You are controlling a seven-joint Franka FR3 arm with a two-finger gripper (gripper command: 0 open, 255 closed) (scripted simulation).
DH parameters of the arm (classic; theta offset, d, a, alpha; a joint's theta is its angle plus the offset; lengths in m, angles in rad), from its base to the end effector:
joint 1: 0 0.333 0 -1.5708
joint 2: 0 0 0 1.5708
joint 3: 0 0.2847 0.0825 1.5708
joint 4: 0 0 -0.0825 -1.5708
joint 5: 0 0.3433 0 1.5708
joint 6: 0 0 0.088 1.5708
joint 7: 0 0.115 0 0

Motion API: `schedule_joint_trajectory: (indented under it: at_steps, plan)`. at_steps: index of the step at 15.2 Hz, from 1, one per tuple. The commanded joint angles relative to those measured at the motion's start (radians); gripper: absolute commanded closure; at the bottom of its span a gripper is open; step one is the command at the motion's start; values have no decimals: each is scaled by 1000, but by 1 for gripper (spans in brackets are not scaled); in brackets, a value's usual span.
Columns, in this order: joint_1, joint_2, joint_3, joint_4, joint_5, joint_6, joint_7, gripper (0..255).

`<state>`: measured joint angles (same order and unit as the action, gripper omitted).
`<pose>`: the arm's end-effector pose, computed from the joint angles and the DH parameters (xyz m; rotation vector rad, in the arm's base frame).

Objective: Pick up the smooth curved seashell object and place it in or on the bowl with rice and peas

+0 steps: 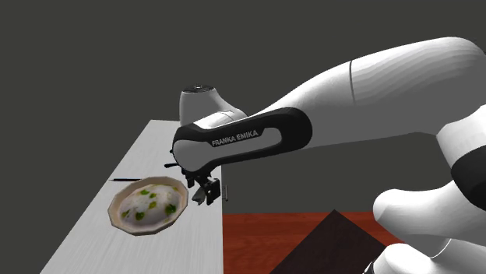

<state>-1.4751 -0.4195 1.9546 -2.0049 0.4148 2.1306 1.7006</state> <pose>0.4600 0.2918 0.3501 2.3746 -2.0369 0.0574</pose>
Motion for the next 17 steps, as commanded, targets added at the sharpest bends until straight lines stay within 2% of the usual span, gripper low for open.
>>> schedule_joint_trajectory:
  at_steps: [1,10,11,17]
  plan:
    - [-18,-15,20,-8,19,19,-13,0]
    - [-31,-27,35,-15,34,34,-22,0]
    - [-31,-27,35,-15,34,34,-22,255]
    - [-33,-28,36,-12,34,32,-23,255]
